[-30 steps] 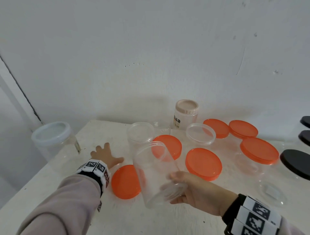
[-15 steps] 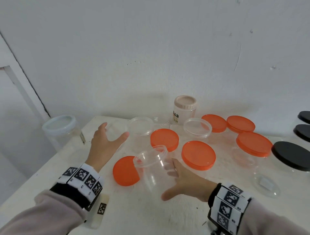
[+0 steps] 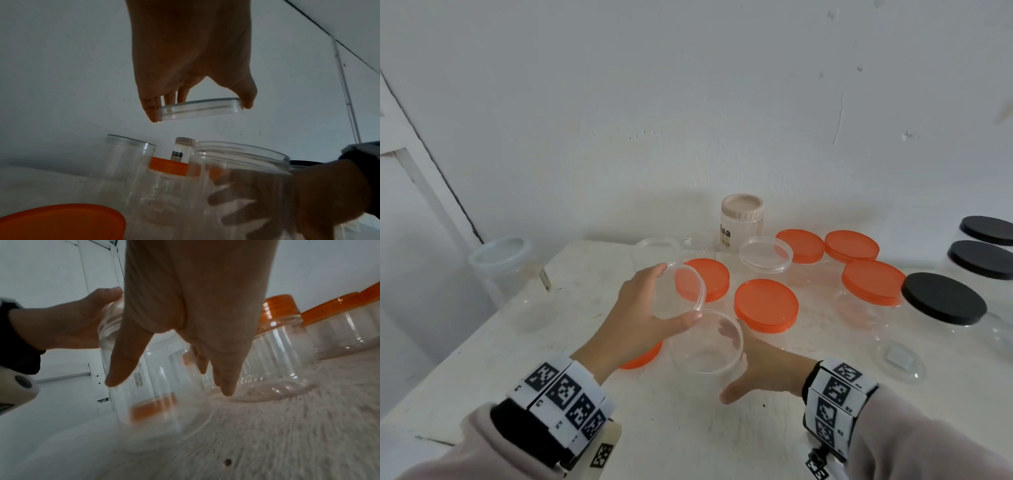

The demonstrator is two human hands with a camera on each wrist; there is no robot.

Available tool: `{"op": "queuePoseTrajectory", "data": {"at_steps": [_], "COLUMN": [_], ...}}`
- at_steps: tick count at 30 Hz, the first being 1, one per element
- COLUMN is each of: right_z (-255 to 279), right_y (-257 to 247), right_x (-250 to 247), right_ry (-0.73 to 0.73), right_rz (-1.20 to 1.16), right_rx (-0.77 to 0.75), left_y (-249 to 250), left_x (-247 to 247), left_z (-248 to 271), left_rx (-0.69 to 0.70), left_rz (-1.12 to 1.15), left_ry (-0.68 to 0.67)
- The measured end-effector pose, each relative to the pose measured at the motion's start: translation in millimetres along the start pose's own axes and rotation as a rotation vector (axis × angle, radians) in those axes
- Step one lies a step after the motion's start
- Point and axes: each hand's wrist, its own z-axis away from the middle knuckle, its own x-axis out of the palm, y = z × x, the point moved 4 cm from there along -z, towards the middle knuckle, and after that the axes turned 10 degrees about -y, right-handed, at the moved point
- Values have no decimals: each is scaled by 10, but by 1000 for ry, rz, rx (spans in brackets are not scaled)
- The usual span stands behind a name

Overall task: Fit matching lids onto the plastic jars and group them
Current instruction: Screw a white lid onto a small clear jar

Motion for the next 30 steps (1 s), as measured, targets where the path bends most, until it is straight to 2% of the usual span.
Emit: {"op": "queuePoseTrajectory", "data": {"at_steps": [5,9,24,30], "right_z": [42,38,34,53], "right_y": [-89,-96,-102,-121], "right_x": [-22,2,1,-61], "right_ry": [28,59,69,40], "right_rz": [-112,-108,-65,-23], "right_rx": [-77,-88,-92,-50], "left_y": [122,190,229,147], "left_x": [196,369,468,453], "left_z": [83,139,103,142], "left_rx": [12,6,-10,-57], "left_rz": [-100,-203,-236,-112], "left_ry": [-184,-284,-300,-328]}}
